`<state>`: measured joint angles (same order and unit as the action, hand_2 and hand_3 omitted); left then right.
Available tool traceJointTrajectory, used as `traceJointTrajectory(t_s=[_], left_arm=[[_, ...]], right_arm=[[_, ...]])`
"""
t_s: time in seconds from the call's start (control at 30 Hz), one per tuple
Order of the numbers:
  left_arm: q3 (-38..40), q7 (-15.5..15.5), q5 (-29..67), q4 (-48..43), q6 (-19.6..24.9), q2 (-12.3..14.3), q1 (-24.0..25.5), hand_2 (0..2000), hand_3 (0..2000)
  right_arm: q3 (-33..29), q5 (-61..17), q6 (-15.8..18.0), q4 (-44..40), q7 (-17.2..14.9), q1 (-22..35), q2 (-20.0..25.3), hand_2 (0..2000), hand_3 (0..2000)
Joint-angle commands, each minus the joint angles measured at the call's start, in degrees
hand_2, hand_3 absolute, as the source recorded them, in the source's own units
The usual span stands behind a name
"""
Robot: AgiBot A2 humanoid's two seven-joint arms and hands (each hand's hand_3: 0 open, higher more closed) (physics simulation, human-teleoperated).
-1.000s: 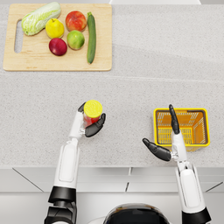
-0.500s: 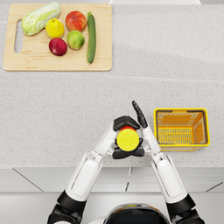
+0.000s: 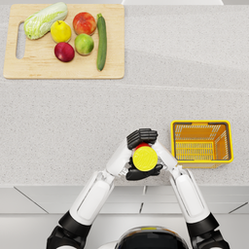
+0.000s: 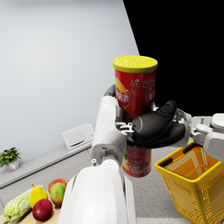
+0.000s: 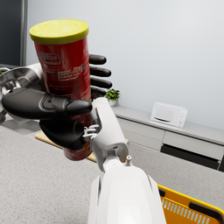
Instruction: Pick up the red potato chip and place it into the yellow basket
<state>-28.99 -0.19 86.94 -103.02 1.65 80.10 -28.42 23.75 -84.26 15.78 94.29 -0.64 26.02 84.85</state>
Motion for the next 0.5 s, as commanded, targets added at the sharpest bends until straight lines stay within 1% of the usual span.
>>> traceJointTrajectory(t_s=[0.03, 0.07, 0.1, 0.17, 0.2, 0.23, 0.3, 0.37, 0.4, 0.43, 0.47, 0.5], left_arm=[[4.28, 0.06, -0.05, -6.6, -0.48, -1.66, 1.58, 0, 40], [8.43, 0.1, -0.08, -8.69, -0.81, -2.6, 2.77, 0, 0], [12.66, 0.12, -0.11, -10.09, -1.05, -3.42, 4.13, 0, 0], [23.41, 0.16, -0.15, -13.23, -1.34, -3.8, 7.35, 0, 0], [28.23, 0.17, -0.17, -13.93, -1.43, -3.22, 9.24, 0, 0], [31.04, 0.17, -0.18, -13.67, -1.49, -2.61, 10.87, 0, 0], [36.12, 0.18, -0.21, -11.55, -1.57, -1.06, 13.49, 0, 0], [38.75, 0.19, -0.22, -9.62, -1.61, -0.33, 14.22, 0, 0], [37.78, 0.19, -0.23, -9.29, -1.62, -0.6, 14.79, 0, 0], [37.38, 0.19, -0.24, -8.63, -1.63, -0.57, 14.89, 0, 0], [37.21, 0.19, -0.24, -8.13, -1.64, -0.65, 14.49, 0, 0], [37.26, 0.19, -0.24, -7.56, -1.64, -0.74, 14.08, 0, 0]], right_arm=[[-2.56, 0.02, -0.43, -0.2, 0.1, 2.88, 1.92, 2000, 2000], [-4.88, 0.02, -1.14, -0.68, 0.35, 3.76, 2.42, 2000, 2000], [-8.1, 0.04, -1.74, -1.05, 0.54, 4.61, 3.19, 2000, 2000], [-14.61, 0.05, -2.56, -1.93, 0.91, 6.31, 3.47, 2000, 2000], [-17.5, 0.06, -2.79, -3.24, 0.91, 7.56, 3.51, 2000, 2000], [-20.11, 0.07, -2.89, -3.63, 0.9, 7.83, 3.26, 2000, 2000], [-24.39, 0.09, -3.15, -2.48, 1.04, 6.82, 2.86, 2000, 2000], [-28.25, 0.11, -2.94, -3.05, 1.18, 5.3, 2.79, 2000, 2000], [-30.6, 0.12, -2.84, -4.47, 1.19, 4.89, 2.79, 2000, 2000], [-32.11, 0.13, -2.88, -4.17, 1.15, 3.76, 2.98, 2000, 2000], [-33.62, 0.14, -2.9, -3.87, 0.37, 2.81, 3.17, 2000, 2000], [-34.96, 0.14, -2.91, -3.14, -2.63, 1.9, 3.4, 2000, 2000]])
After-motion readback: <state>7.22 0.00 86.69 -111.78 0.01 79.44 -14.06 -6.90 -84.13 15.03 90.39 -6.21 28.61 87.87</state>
